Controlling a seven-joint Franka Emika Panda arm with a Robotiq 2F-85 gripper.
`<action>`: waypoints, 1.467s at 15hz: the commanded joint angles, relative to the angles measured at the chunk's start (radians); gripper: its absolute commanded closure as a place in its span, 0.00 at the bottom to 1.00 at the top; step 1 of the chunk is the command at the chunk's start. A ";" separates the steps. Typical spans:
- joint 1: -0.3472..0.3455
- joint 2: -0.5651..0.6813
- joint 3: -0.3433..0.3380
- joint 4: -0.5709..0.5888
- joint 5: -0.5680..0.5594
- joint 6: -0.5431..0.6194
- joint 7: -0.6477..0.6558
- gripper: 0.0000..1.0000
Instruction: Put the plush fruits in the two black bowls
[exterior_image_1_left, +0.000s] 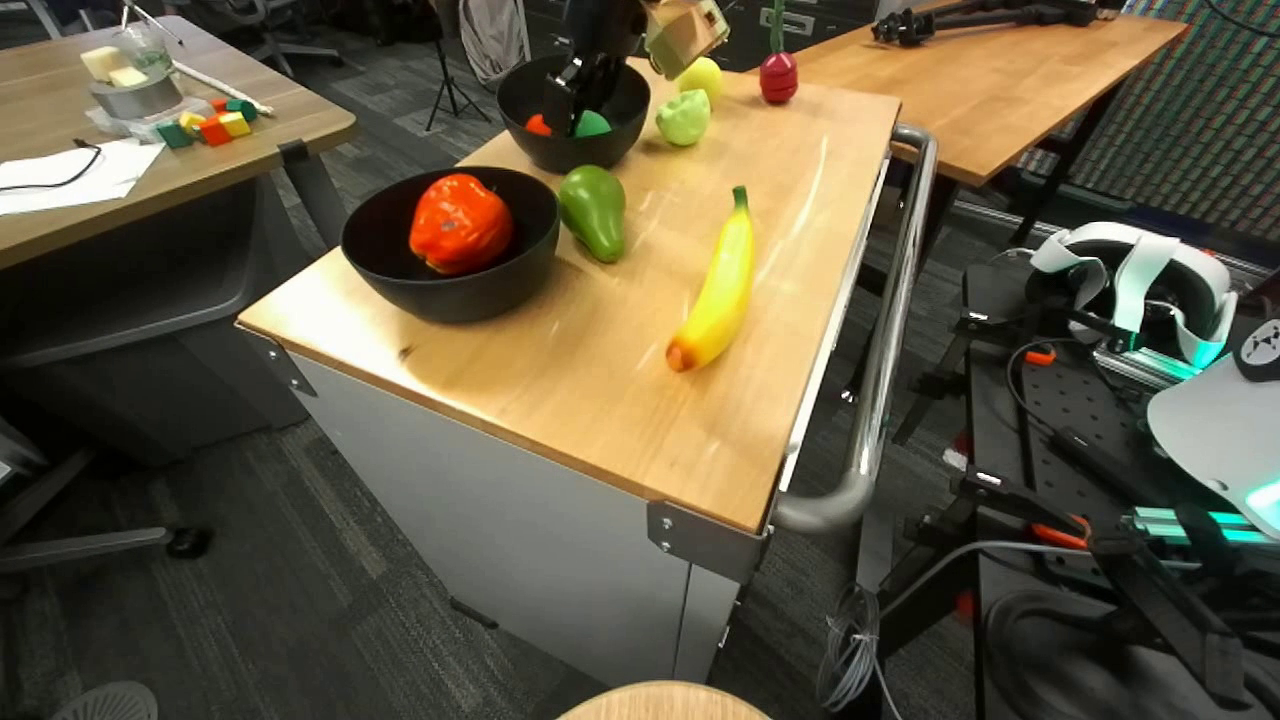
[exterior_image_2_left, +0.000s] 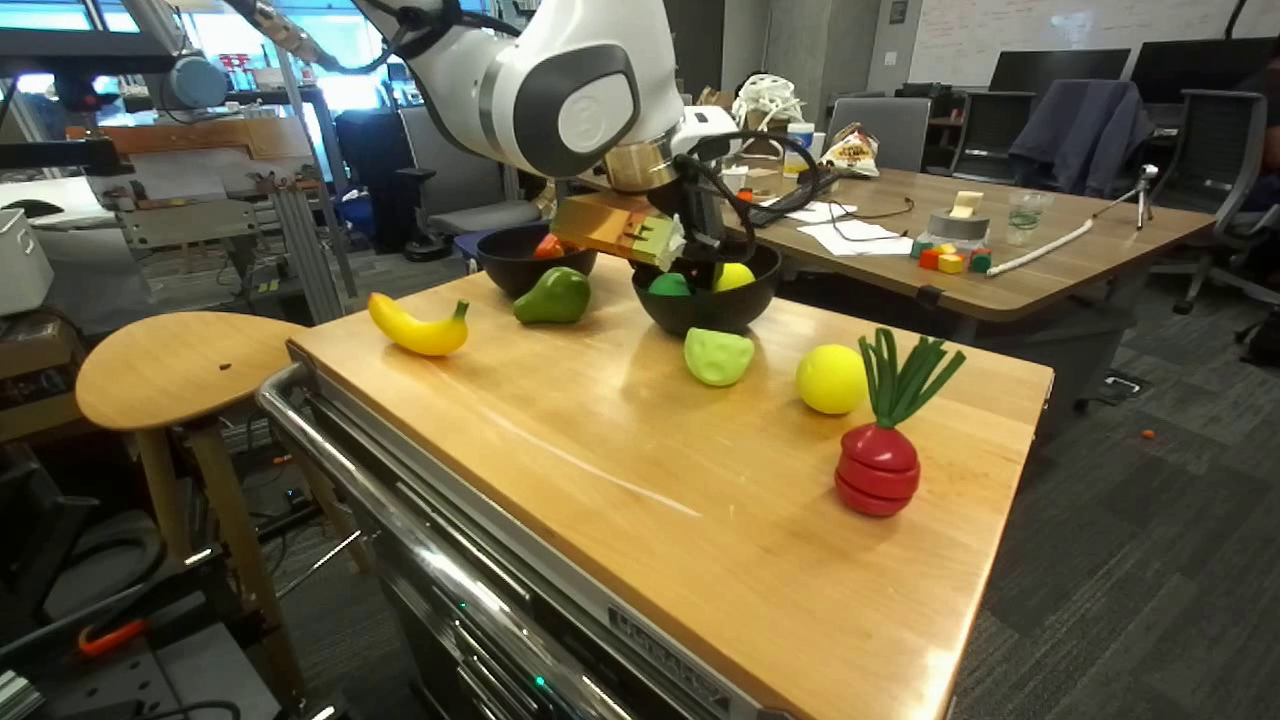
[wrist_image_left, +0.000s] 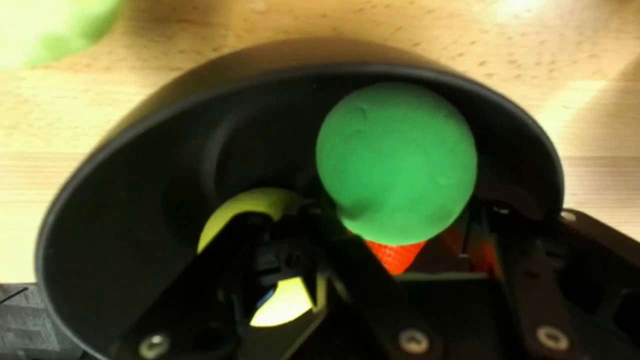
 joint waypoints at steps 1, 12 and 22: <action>-0.023 -0.039 0.031 -0.008 0.043 -0.064 -0.015 0.33; 0.020 -0.339 -0.083 -0.118 -0.258 -0.167 -0.074 0.00; -0.020 -0.377 -0.139 -0.102 -0.107 -0.391 -0.276 0.00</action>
